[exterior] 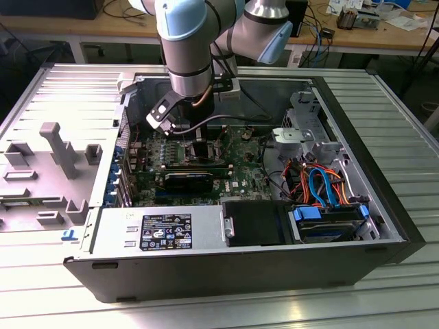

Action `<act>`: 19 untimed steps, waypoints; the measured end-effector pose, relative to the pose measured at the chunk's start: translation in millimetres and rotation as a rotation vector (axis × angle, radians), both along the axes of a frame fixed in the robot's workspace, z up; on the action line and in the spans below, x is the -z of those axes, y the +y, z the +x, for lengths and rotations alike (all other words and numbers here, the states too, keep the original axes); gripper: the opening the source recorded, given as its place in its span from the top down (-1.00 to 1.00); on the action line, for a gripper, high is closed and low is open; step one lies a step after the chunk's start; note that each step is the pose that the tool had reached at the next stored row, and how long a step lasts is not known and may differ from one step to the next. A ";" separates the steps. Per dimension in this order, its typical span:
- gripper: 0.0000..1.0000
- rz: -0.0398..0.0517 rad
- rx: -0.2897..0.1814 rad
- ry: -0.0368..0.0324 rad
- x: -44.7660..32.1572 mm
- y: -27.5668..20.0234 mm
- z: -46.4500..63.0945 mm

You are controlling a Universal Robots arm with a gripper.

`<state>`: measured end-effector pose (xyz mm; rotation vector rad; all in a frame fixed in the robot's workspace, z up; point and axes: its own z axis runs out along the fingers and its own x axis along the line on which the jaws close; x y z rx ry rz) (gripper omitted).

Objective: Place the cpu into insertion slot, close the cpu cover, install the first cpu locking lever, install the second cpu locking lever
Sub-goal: 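Place the cpu into insertion slot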

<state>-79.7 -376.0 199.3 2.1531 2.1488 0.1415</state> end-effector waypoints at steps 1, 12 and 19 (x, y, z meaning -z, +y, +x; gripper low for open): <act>-0.23 -0.0001 0.002 0.0000 0.0 0.4 0.0; -0.23 0.0007 0.015 0.0000 2.7 1.8 0.1; -0.23 0.0007 0.018 0.0118 1.3 1.8 1.3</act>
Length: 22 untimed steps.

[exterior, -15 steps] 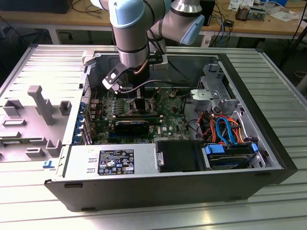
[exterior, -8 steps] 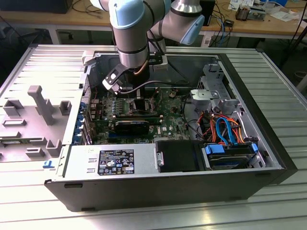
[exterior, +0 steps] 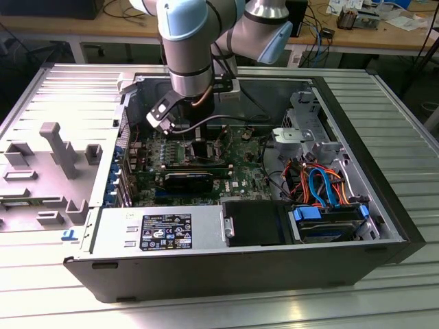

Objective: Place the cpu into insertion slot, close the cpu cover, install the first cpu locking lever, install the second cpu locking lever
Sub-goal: 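Place the cpu into insertion slot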

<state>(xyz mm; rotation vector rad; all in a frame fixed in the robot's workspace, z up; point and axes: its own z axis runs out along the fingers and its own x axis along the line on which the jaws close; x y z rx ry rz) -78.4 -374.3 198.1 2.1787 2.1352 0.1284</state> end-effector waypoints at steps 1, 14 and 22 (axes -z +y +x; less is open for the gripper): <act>-0.23 0.0001 0.000 0.0022 0.0 0.1 0.7; -0.23 -0.0001 0.000 0.0180 -1.8 0.0 5.1; -0.23 0.0000 0.000 0.0370 -3.4 0.0 6.2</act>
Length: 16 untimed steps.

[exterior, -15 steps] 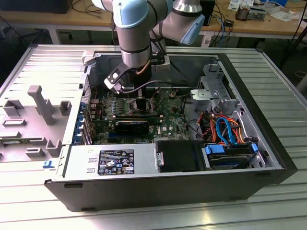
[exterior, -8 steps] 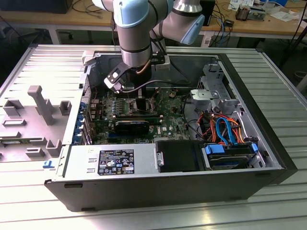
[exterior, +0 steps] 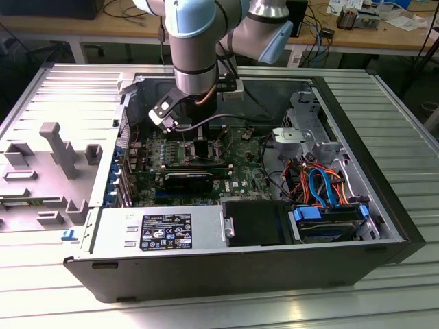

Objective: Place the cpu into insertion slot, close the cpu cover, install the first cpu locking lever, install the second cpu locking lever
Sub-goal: 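Place the cpu into insertion slot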

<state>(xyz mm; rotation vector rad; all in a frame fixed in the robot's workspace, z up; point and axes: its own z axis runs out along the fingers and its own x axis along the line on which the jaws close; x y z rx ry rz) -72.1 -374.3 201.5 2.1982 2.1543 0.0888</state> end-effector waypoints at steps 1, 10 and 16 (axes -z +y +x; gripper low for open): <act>-0.23 -0.0001 0.000 0.0001 0.0 0.0 0.0; -0.23 -0.0003 0.000 0.0135 -5.6 0.0 1.1; -0.23 -0.0002 0.000 0.0344 -12.3 0.1 2.6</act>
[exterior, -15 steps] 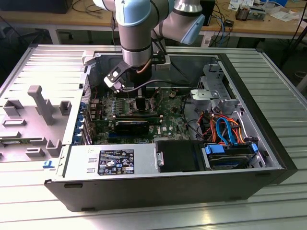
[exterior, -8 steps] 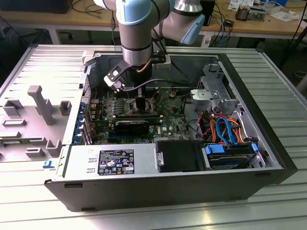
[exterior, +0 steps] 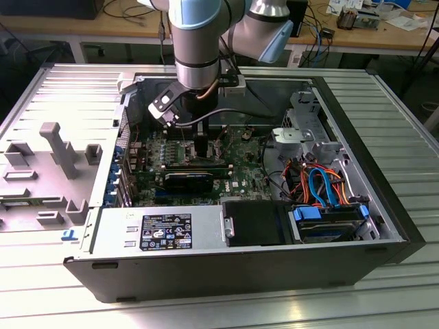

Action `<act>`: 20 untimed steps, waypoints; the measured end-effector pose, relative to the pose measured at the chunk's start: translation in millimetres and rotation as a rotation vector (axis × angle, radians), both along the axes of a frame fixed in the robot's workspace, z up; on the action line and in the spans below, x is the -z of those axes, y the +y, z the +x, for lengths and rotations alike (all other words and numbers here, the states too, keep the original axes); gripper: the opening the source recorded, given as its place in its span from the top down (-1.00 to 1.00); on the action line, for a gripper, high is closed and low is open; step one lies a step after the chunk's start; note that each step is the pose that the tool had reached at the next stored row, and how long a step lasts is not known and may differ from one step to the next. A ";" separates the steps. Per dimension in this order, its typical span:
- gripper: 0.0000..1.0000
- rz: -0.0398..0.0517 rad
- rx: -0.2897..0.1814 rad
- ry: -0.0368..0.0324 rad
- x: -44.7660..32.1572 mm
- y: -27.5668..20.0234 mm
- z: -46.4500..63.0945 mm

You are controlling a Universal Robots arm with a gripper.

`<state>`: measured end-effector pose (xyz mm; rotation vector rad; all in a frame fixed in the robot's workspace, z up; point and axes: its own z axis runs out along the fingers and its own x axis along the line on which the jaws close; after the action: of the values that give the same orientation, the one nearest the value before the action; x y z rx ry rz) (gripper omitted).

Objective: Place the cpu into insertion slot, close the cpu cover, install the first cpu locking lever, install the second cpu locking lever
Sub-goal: 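Place the cpu into insertion slot, then close the cpu cover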

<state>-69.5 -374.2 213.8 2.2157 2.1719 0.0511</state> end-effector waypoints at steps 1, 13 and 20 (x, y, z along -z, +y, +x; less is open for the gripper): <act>-0.07 -0.0002 0.000 0.0041 -0.2 -0.1 0.4; 0.79 -0.0002 0.000 0.0046 -0.2 -0.1 1.2; 0.79 -0.0002 0.000 0.0046 -0.8 -0.1 1.6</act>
<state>-67.9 -374.3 214.5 2.2179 2.1741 0.0457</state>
